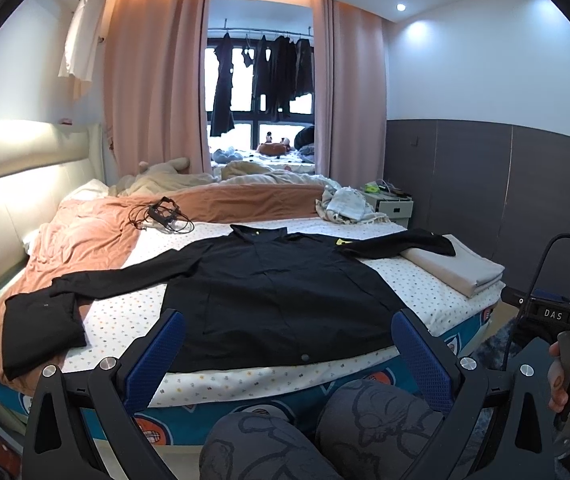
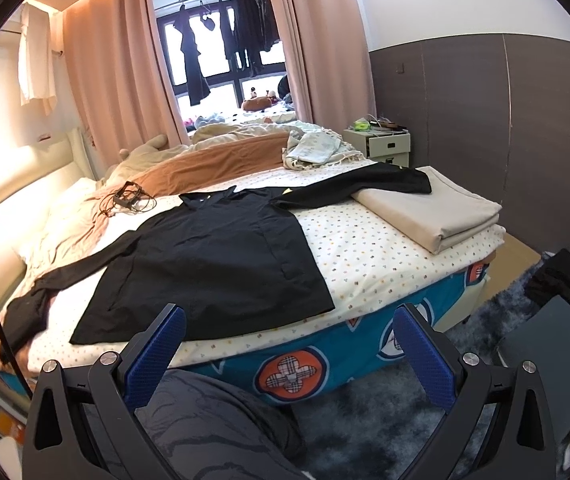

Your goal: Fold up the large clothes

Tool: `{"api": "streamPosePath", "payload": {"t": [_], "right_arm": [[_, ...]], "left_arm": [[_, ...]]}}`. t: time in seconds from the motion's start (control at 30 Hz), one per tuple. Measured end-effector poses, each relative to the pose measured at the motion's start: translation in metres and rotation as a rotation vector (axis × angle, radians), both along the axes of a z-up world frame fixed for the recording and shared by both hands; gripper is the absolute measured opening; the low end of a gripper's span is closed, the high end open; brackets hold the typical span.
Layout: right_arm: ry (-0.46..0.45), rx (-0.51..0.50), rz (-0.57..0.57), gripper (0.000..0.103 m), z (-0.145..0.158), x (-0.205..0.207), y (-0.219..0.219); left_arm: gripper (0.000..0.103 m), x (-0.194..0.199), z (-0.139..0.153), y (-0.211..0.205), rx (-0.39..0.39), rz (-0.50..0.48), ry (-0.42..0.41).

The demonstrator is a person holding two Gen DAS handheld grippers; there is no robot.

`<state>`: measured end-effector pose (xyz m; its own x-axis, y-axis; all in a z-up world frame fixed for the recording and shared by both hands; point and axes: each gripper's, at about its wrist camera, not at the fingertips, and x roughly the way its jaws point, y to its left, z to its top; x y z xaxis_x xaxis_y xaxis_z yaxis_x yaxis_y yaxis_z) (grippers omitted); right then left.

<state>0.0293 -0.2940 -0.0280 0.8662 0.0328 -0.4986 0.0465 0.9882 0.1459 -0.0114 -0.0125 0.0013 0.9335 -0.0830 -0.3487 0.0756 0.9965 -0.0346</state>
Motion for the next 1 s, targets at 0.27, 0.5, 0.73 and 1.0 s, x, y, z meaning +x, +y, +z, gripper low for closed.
{"api": "streamPosePath", "payload": {"t": [0.27, 0.5, 0.73, 1.0], "right_arm": [[-0.001, 0.001, -0.002, 0.103, -0.001, -0.001, -0.002], [-0.002, 0.014, 0.008, 0.103, 0.002, 0.002, 0.0], [-0.002, -0.002, 0.024, 0.103, 0.013, 0.03, 0.013], [0.013, -0.001, 0.084, 0.103, 0.025, 0.089, 0.054]], "left_arm": [[0.103, 0.0, -0.001, 0.0, 0.002, 0.0, 0.003], [0.103, 0.006, 0.002, 0.002, 0.023, -0.002, 0.014], [0.103, 0.031, 0.015, 0.013, 0.045, 0.008, 0.024], [0.103, 0.071, 0.02, 0.041, 0.049, 0.035, 0.04]]}}
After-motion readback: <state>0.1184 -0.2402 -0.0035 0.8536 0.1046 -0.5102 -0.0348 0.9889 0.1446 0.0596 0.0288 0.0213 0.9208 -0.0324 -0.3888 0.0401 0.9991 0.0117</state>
